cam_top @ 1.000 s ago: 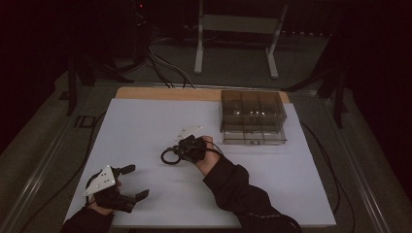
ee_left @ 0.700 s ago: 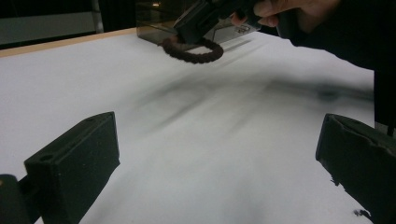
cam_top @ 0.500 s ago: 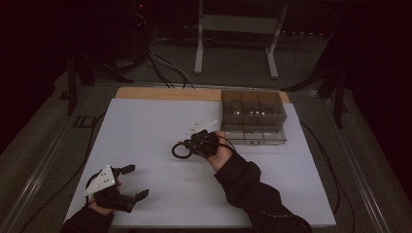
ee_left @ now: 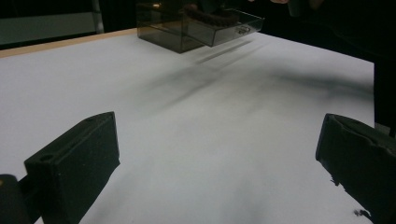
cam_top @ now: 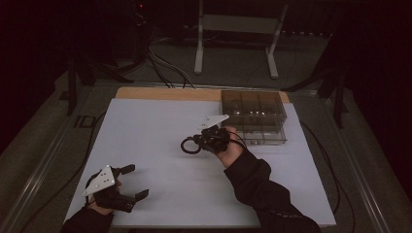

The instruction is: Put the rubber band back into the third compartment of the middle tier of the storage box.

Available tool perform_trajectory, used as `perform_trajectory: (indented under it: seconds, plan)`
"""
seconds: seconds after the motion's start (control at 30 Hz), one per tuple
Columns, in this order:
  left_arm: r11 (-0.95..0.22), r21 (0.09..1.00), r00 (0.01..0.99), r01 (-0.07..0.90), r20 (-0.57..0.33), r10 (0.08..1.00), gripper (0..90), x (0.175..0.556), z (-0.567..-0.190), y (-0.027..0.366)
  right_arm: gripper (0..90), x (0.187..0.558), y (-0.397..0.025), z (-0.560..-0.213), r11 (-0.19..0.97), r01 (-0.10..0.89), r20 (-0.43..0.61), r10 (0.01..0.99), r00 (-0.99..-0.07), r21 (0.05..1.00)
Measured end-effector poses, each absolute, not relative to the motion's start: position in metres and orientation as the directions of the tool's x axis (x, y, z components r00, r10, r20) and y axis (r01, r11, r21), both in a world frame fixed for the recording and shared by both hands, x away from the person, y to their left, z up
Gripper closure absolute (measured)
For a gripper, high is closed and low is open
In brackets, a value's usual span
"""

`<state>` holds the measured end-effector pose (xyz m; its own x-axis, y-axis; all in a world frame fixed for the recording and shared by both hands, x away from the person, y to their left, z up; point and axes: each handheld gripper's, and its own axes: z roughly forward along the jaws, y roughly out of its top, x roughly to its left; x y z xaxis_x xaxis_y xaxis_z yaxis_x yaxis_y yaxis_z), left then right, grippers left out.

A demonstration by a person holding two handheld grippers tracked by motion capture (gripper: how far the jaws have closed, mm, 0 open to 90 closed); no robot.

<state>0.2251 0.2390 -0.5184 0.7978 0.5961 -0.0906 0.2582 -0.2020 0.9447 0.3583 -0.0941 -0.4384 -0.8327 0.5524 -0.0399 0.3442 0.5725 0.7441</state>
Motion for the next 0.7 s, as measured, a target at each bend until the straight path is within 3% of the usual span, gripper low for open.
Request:
perform_trajectory:
  seconds: [0.7]
  plan:
    - [-0.201,0.944,0.797,0.261,-0.093,0.597,0.3,0.225,-0.519,0.239,86.4,0.365,-0.143,-0.425,0.537,0.383,-0.038,0.615,-0.788,0.752]
